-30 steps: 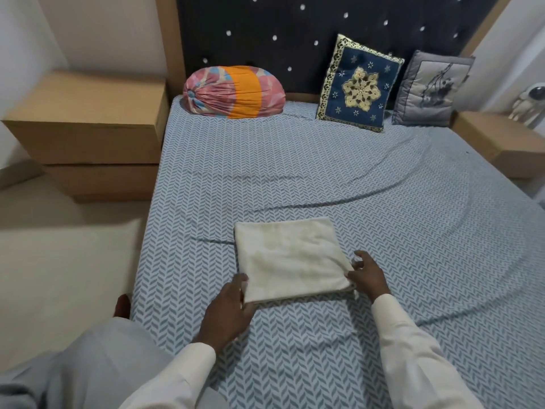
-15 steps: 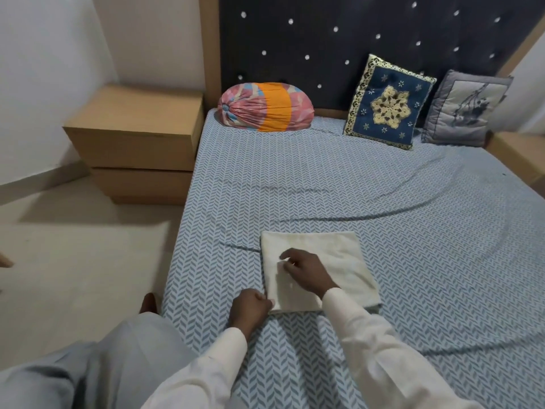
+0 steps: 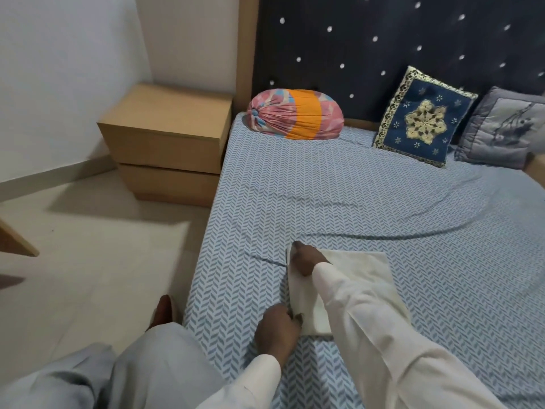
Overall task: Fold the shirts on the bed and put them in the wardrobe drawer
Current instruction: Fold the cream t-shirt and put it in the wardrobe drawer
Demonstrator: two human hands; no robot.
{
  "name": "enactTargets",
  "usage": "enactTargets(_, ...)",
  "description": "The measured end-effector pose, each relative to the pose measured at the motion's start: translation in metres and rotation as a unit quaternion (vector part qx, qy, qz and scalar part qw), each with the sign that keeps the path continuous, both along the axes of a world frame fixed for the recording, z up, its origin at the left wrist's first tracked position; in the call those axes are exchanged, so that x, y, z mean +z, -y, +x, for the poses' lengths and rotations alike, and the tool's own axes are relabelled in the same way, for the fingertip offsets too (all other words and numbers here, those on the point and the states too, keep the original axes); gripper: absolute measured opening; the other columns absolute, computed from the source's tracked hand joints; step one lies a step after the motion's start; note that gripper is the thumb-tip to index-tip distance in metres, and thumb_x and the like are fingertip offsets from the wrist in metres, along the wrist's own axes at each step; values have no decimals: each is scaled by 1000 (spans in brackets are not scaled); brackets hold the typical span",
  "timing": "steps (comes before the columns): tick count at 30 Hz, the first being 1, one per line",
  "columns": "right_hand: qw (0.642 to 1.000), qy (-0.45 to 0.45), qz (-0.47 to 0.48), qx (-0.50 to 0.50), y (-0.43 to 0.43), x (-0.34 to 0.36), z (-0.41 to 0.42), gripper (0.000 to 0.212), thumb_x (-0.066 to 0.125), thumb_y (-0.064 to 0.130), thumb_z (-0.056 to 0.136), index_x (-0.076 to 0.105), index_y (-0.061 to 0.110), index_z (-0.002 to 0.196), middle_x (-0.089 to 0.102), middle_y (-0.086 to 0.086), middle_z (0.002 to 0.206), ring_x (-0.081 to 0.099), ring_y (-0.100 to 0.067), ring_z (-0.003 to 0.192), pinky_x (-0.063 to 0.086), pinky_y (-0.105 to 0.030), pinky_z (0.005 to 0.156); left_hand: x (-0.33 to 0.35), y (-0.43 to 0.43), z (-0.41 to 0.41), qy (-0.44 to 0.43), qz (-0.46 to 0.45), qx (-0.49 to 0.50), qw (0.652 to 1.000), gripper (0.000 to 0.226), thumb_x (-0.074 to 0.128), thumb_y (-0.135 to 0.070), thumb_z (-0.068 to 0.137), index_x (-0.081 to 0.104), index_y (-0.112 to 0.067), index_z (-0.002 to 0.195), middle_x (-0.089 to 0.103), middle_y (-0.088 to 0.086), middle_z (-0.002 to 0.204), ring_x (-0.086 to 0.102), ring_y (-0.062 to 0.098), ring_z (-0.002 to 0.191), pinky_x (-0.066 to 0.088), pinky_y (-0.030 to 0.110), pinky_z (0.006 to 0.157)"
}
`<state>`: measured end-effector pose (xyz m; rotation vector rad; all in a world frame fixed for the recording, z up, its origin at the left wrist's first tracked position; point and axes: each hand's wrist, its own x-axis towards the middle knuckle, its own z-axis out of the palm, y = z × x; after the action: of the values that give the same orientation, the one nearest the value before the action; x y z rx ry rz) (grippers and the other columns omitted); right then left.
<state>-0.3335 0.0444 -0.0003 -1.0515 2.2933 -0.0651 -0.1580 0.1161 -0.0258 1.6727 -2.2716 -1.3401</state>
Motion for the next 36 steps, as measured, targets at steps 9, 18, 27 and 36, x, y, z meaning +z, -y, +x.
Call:
enactTargets(9, 999, -39, -37, -9, 36, 17, 13, 31, 48, 17, 85, 56, 18, 115, 62, -18, 118, 63, -34, 106, 53, -43, 90, 2, 39, 35, -100, 105, 66, 987, 9, 65, -23, 80, 56, -26, 78, 69, 3, 95, 64, 24, 94, 51, 30, 82)
enactTargets(18, 973, 81, -169, 131, 76, 16, 105, 42, 52, 19, 94, 50, 23, 136, 64, -14, 125, 58, -30, 114, 42, -32, 96, 30, 139, 113, 15, -132, 88, 987, 37, 60, -15, 82, 58, -18, 118, 58, 11, 121, 57, 34, 109, 47, 35, 90)
enactTargets(27, 969, -18, -129, 208, -11, -9, 4, 33, 55, 14, 82, 72, 23, 109, 66, -10, 104, 59, -31, 98, 46, -35, 92, -2, 66, 54, 142, -195, -197, 950, 69, 47, -36, 93, 17, -24, 154, 41, 10, 131, 45, 30, 117, 41, 36, 98)
enactTargets(36, 989, -53, -118, 75, -80, -3, -80, 32, 64, 14, 83, 68, 29, 111, 55, -8, 105, 55, -30, 104, 46, -35, 92, -3, 3, 20, 25, -238, -323, 916, 54, 42, -47, 95, 38, -20, 141, 50, 8, 122, 47, 28, 112, 41, 37, 90)
